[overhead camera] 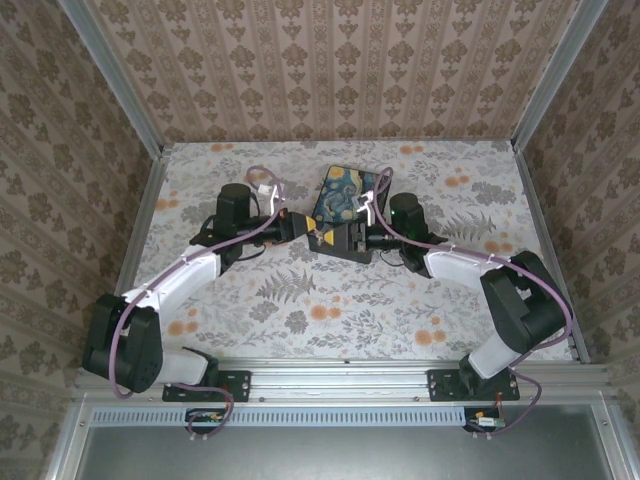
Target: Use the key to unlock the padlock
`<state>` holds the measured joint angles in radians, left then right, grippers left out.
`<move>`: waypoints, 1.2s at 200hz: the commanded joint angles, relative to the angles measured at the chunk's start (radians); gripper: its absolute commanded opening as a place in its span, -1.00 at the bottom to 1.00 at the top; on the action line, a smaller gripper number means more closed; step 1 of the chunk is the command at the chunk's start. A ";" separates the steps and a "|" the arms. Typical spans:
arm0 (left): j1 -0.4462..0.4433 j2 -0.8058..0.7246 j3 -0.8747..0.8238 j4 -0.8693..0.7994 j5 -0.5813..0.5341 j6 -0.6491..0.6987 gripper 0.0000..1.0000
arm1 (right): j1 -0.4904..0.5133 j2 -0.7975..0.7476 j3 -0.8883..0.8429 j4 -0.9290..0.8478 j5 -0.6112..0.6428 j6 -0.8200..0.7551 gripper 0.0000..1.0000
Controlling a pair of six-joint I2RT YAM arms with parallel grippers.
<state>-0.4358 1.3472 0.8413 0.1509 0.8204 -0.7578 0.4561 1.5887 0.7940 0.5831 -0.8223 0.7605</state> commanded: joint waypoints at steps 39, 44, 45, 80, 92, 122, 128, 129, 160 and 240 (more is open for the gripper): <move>0.005 -0.010 -0.028 0.117 -0.012 -0.083 -1.00 | 0.034 0.050 -0.006 0.225 0.078 0.183 -0.03; 0.006 -0.010 -0.028 0.119 -0.011 -0.085 -1.00 | 0.038 0.053 -0.004 0.227 0.078 0.183 -0.03; 0.006 -0.009 -0.028 0.120 -0.011 -0.085 -1.00 | 0.038 0.054 -0.004 0.228 0.078 0.183 -0.04; 0.009 -0.010 -0.030 0.121 -0.014 -0.088 -1.00 | 0.056 0.068 0.008 0.229 0.068 0.184 -0.13; 0.008 -0.009 -0.031 0.125 -0.010 -0.089 -1.00 | 0.058 0.068 0.004 0.236 0.068 0.186 -0.19; 0.014 -0.014 -0.036 0.133 -0.003 -0.093 -1.00 | 0.059 0.068 -0.005 0.260 0.065 0.200 -0.41; 0.015 -0.014 -0.039 0.141 0.000 -0.096 -1.00 | 0.060 0.068 -0.007 0.265 0.064 0.201 -0.44; 0.015 -0.014 -0.040 0.142 0.002 -0.096 -1.00 | 0.059 0.068 -0.007 0.267 0.063 0.201 -0.45; 0.016 -0.014 -0.056 0.183 0.015 -0.120 -1.00 | 0.061 0.063 -0.007 0.301 0.055 0.217 -0.65; 0.030 -0.022 -0.099 0.195 -0.011 -0.139 -1.00 | 0.058 0.038 -0.047 0.365 0.061 0.247 -1.00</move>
<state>-0.4179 1.3426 0.7578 0.3347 0.8143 -0.8829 0.5129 1.6497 0.7658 0.8852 -0.7662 1.0000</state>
